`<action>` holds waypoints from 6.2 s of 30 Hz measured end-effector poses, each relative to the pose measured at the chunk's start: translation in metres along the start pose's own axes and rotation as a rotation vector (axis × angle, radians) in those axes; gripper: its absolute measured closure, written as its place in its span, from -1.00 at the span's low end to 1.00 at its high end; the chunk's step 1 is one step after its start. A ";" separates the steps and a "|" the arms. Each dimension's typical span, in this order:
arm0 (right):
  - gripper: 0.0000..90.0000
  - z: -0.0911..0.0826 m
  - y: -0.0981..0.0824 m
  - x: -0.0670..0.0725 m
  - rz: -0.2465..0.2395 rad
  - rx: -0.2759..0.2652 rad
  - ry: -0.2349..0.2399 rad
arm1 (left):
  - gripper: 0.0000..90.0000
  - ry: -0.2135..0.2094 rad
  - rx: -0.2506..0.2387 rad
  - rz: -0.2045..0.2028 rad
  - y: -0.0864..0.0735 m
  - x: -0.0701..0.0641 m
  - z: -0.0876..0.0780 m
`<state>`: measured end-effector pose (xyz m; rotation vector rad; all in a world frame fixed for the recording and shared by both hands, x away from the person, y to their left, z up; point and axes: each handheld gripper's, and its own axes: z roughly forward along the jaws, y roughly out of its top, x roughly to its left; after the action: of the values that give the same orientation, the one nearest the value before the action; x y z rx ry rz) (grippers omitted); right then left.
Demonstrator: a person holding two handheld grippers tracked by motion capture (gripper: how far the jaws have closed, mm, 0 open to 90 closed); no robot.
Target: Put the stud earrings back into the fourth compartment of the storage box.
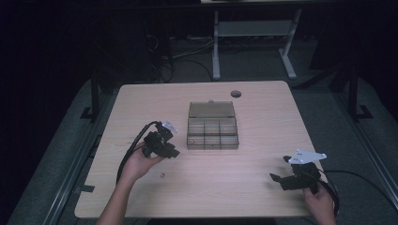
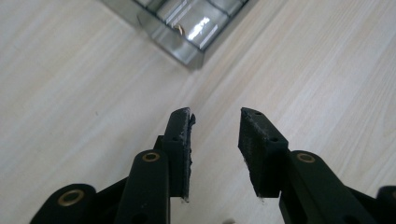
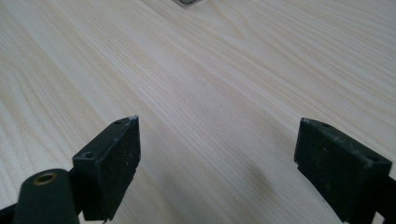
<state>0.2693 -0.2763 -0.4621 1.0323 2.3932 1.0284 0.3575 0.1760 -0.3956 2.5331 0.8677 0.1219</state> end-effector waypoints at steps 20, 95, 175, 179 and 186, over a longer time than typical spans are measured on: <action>-0.69 0.001 0.001 0.001 -0.011 0.001 -0.001 | 0.36 -0.002 0.013 -0.031 -0.052 -0.007 0.007; -0.69 -0.002 0.001 -0.002 -0.009 -0.026 0.017 | 0.88 -0.037 0.018 -0.026 -0.063 -0.014 0.003; -0.69 -0.002 0.000 -0.001 -0.004 -0.034 0.041 | 0.88 -0.093 0.113 -0.016 0.094 0.028 0.069; -0.69 -0.002 0.000 -0.001 -0.005 -0.036 0.040 | 0.88 -0.097 0.119 -0.018 0.095 0.028 0.072; -0.69 -0.002 0.000 -0.001 -0.006 -0.041 0.037 | 0.88 -0.104 0.133 -0.011 0.096 0.028 0.077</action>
<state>0.2687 -0.2788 -0.4607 0.9992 2.3930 1.0989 0.4509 0.0950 -0.4232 2.6301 0.8745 -0.0728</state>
